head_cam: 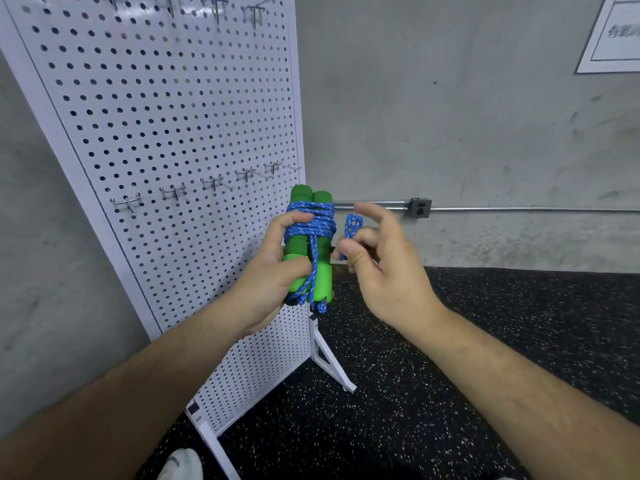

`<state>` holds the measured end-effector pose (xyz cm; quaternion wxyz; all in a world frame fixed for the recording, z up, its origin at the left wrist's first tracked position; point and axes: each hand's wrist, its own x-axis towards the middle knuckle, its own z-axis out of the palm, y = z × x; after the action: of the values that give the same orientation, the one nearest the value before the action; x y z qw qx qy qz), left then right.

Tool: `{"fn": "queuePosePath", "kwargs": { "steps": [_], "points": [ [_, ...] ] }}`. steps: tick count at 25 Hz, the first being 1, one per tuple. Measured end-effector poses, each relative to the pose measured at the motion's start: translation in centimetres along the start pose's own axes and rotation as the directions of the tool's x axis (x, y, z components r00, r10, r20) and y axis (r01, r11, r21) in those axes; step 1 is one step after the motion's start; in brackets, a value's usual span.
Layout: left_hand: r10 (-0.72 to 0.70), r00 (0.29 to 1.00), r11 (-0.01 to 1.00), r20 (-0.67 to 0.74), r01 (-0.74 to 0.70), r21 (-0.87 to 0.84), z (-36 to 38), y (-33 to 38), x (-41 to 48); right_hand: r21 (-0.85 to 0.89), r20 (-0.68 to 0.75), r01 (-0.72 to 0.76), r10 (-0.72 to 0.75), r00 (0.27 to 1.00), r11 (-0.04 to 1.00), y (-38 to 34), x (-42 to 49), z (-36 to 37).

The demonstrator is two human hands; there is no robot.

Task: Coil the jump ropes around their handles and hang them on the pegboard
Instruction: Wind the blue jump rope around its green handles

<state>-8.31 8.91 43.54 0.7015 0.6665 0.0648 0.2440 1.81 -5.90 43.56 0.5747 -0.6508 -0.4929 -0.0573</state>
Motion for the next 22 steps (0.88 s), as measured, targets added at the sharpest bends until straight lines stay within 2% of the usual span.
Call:
{"fn": "queuePosePath", "kwargs": {
  "steps": [3,8,14,16,18,20,22],
  "points": [
    [0.022,0.999,1.000,0.040,-0.022,0.010,0.1,0.0,-0.1,-0.064,0.050,0.000,0.003,0.999,0.998,0.4,0.1,-0.5],
    [0.025,0.997,1.000,0.072,-0.025,-0.001,-0.1,0.0,-0.1,-0.359,0.108,0.093,-0.057,0.993,0.929,0.9,0.0,-1.0],
    [0.018,0.997,0.999,0.076,-0.016,-0.032,0.0,0.1,-0.2,-0.433,0.102,0.055,-0.011,0.995,0.900,-0.2,0.1,-1.3],
    [0.034,0.997,0.999,0.074,-0.034,-0.010,0.0,-0.1,-0.2,-0.349,0.066,-0.034,0.061,0.996,0.937,-0.4,0.0,-0.9],
    [0.057,0.995,0.997,0.077,-0.060,0.042,0.0,-0.3,-0.1,-0.163,0.019,-0.195,0.200,0.980,0.967,-0.5,-0.2,-0.2],
    [0.065,0.995,0.993,0.076,-0.072,0.093,0.0,-0.6,-0.1,0.018,-0.005,-0.326,0.326,0.945,0.945,-0.4,-0.2,0.5],
    [0.082,0.994,0.984,0.075,-0.093,0.154,-0.1,-0.7,-0.1,0.128,-0.020,-0.377,0.382,0.924,0.917,-0.3,0.0,1.0]
  ]
}}
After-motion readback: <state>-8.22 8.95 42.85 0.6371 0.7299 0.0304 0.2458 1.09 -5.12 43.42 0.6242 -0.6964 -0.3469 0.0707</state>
